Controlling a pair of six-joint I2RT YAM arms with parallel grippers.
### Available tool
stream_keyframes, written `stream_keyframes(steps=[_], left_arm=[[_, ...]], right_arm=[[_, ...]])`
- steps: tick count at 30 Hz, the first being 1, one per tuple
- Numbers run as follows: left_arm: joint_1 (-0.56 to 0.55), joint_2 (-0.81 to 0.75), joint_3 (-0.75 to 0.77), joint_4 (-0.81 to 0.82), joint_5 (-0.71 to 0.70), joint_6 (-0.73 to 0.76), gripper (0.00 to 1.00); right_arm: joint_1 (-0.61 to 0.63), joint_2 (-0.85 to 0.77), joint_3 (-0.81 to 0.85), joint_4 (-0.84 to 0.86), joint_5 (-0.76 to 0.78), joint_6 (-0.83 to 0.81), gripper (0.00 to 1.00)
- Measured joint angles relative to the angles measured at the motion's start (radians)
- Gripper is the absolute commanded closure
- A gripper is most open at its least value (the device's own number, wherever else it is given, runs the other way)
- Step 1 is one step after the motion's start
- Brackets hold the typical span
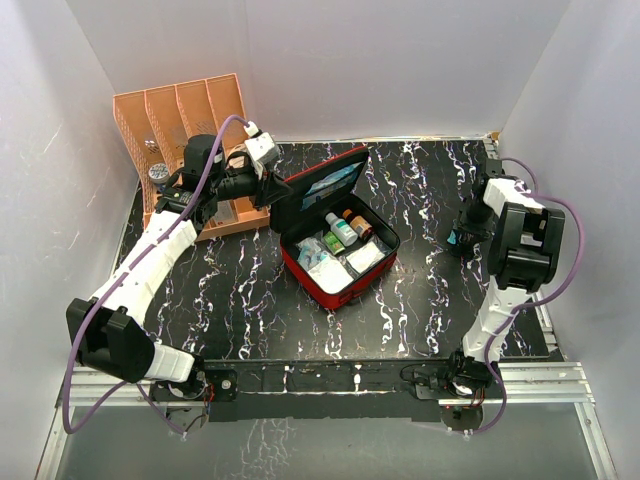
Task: Organize the medicine kit
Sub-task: Pick up the scissors from the center of the board.
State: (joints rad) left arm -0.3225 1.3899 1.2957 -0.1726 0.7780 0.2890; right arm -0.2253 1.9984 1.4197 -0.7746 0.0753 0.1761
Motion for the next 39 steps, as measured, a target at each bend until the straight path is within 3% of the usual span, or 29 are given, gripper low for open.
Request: stream_keyframes(steps=[14,39], left_arm=[[0.0,0.0,0.0,0.0,0.001,0.001,1.0],[0.0,0.0,0.0,0.0,0.005,0.003,1.0]], right_arm=[[0.001,-0.059,-0.093,0.05,-0.027,-0.003,0.62],[0.001,-0.06,-0.093,0.012,-0.029,-0.021,0.67]])
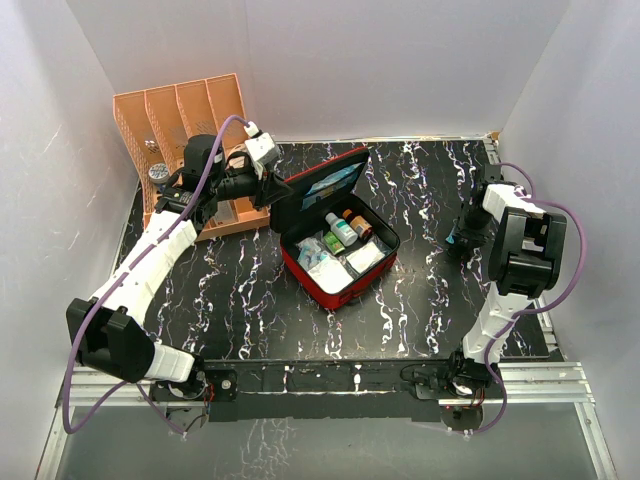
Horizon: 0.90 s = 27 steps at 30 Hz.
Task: Organize the medicine kit
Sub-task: Pick up the scissors from the center of the board.
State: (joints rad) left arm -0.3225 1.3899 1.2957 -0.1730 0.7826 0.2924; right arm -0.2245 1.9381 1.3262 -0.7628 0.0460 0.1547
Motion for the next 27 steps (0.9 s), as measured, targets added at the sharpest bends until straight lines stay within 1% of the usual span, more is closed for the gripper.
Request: stream_keyframes(steps=[19,20,21,22,23,24,27], left_arm=[[0.001,0.0,0.0,-0.003,0.006,0.007,1.0],[0.001,0.0,0.0,-0.003,0.006,0.007,1.0],[0.001,0.0,0.0,-0.003,0.007,0.007,1.0],[0.001,0.0,0.0,-0.003,0.008,0.007,1.0],[0.001,0.0,0.0,-0.004,0.008,0.007,1.0],[0.001,0.0,0.0,-0.004,0.009,0.007,1.0],[0.001,0.0,0.0,-0.006,0.011,0.008,1.0]], right_arm=[[0.0,0.0,0.001,-0.005,0.0,0.0,0.67],[0.0,0.0,0.002,-0.007,0.0,0.0,0.33],[0.0,0.001,0.004,-0.01,0.0,0.0,0.74],[0.0,0.003,0.006,-0.001,0.0,0.0,0.76],[0.0,0.005,0.011,-0.015,0.0,-0.008,0.72],[0.0,0.01,0.013,-0.034,0.0,0.005,0.71],[0.0,0.017,0.026,-0.087,0.003,0.025,0.71]])
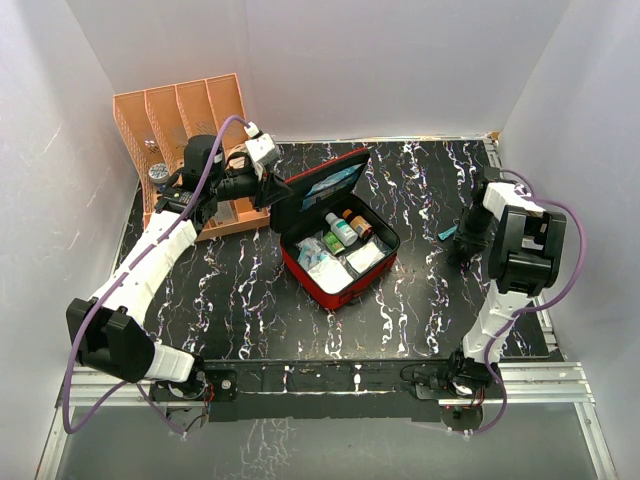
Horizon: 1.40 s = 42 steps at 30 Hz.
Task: Organize the medicine kit
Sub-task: Pick up the scissors from the center of the board.
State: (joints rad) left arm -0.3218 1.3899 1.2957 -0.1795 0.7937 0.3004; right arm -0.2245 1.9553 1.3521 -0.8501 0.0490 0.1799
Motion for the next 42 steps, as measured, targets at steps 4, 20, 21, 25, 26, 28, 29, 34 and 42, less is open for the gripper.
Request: stream_keyframes(steps=[4,20,21,25,26,28,29,34,42], left_arm=[[0.0,0.0,0.0,0.0,0.0,0.003,1.0],[0.0,0.0,0.0,-0.001,0.0,0.004,1.0],[0.0,0.0,0.0,0.0,0.0,0.004,1.0],[0.0,0.0,0.0,0.0,0.0,0.003,1.0],[0.0,0.0,0.0,0.0,0.0,0.004,1.0],[0.0,0.0,0.0,0.0,0.0,0.004,1.0],[0.0,0.0,0.0,0.0,0.0,0.004,1.0],[0.0,0.0,0.0,0.0,0.0,0.004,1.0],[0.0,0.002,0.0,0.0,0.001,0.003,1.0]], right_arm=[[0.0,0.002,0.0,-0.051,0.001,0.014,0.73],[0.001,0.002,0.009,-0.108,0.012,0.037,1.0],[0.001,0.002,0.014,-0.116,0.017,0.039,1.0],[0.001,0.002,0.068,-0.157,0.035,0.047,1.0],[0.001,0.002,0.094,-0.167,0.035,0.05,1.0],[0.001,-0.004,0.128,-0.174,0.034,0.054,1.0],[0.002,-0.008,0.139,-0.176,0.033,0.055,1.0],[0.02,-0.061,0.164,-0.203,0.025,0.066,1.0],[0.154,-0.151,0.211,-0.237,-0.008,0.121,1.0]])
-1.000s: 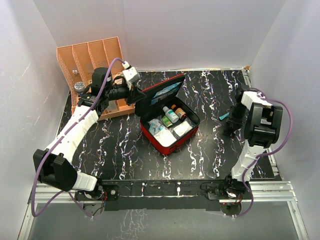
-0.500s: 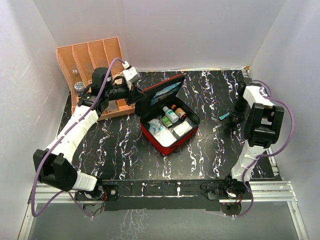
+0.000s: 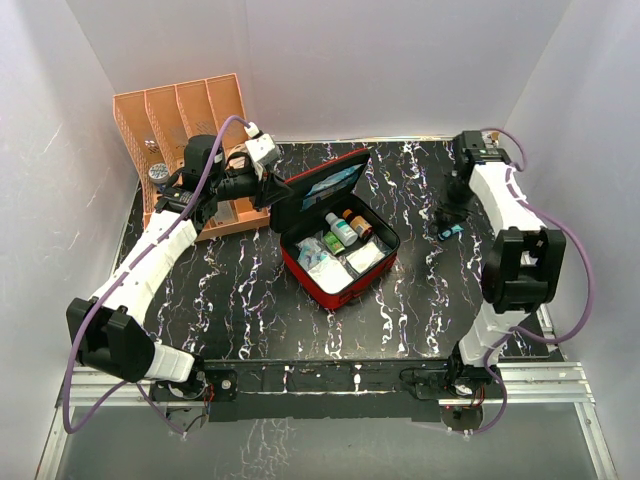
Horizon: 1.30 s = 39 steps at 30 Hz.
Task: Organize the medicine kit
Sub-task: Pick up the scissors from the center of the board, then place the scissors in the medicine box.
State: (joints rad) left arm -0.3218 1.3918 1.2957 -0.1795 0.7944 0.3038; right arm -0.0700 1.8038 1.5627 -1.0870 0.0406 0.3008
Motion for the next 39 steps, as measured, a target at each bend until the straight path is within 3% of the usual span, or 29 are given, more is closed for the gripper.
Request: stream_keyframes(steps=[10,28,39], left_arm=[[0.005,0.022,0.025,-0.005,0.004,-0.006,1.0],[0.006,0.042,0.06,-0.042,0.011,-0.008,1.0],[0.009,0.055,0.081,-0.068,0.019,-0.001,1.0]], right_arm=[[0.296,-0.155,0.052,0.141,-0.004,0.084,1.0],[0.515,-0.225,0.085,0.599,0.024,0.146,1.0],[0.639,-0.219,0.085,0.758,0.043,0.151,1.0]])
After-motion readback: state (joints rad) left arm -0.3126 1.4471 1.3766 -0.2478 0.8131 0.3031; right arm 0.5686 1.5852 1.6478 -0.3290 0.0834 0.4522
